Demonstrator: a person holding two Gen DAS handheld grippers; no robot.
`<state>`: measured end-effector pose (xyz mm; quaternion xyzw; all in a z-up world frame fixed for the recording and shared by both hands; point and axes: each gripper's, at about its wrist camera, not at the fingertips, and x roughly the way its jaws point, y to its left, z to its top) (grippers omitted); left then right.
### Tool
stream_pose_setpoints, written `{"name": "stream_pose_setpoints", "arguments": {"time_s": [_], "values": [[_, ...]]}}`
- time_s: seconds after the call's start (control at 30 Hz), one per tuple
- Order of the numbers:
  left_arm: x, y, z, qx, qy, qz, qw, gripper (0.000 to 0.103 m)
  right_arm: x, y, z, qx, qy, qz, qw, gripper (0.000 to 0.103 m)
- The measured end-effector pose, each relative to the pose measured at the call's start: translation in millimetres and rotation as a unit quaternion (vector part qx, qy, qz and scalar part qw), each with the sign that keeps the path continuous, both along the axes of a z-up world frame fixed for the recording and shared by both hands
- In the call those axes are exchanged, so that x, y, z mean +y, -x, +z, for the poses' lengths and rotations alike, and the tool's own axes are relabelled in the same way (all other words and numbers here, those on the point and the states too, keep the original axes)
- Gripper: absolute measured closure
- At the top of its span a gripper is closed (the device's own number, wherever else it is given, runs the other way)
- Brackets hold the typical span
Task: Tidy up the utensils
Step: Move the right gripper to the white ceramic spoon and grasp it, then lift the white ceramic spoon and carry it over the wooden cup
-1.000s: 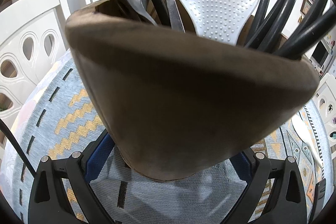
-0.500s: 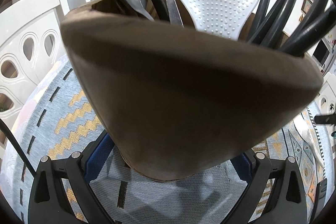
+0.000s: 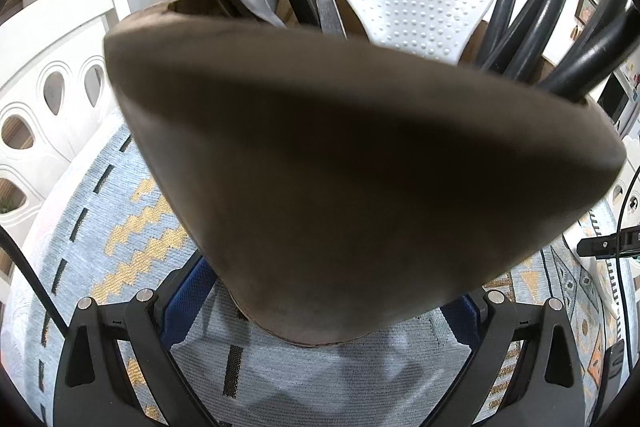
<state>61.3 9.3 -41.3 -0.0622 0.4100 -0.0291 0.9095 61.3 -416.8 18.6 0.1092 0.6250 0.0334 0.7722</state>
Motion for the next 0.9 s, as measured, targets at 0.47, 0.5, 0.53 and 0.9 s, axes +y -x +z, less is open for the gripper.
{"name": "stream_pose_setpoints", "arguments": {"time_s": [0.47,0.5,0.53,0.9], "values": [[-1.2,-0.7,0.0,0.0,0.0,0.0,1.0,0.003,43.1,6.8,15.8,-0.029,0.016,0.014,0.999,0.069],[-3.7,-1.1,-1.4,0.0,0.001,0.0,1.0,0.003,44.6,6.0,16.4,-0.025,0.007,0.011,1.0,0.07],[-3.0,-1.1,-1.6,0.001,0.001,0.0,1.0,0.003,47.1,4.3,17.6,-0.022,-0.009,0.003,1.0,0.07],[1.1,-1.6,-4.4,0.001,0.005,-0.001,1.0,0.003,63.5,-9.1,8.4,0.02,0.013,0.017,1.0,0.056]]}}
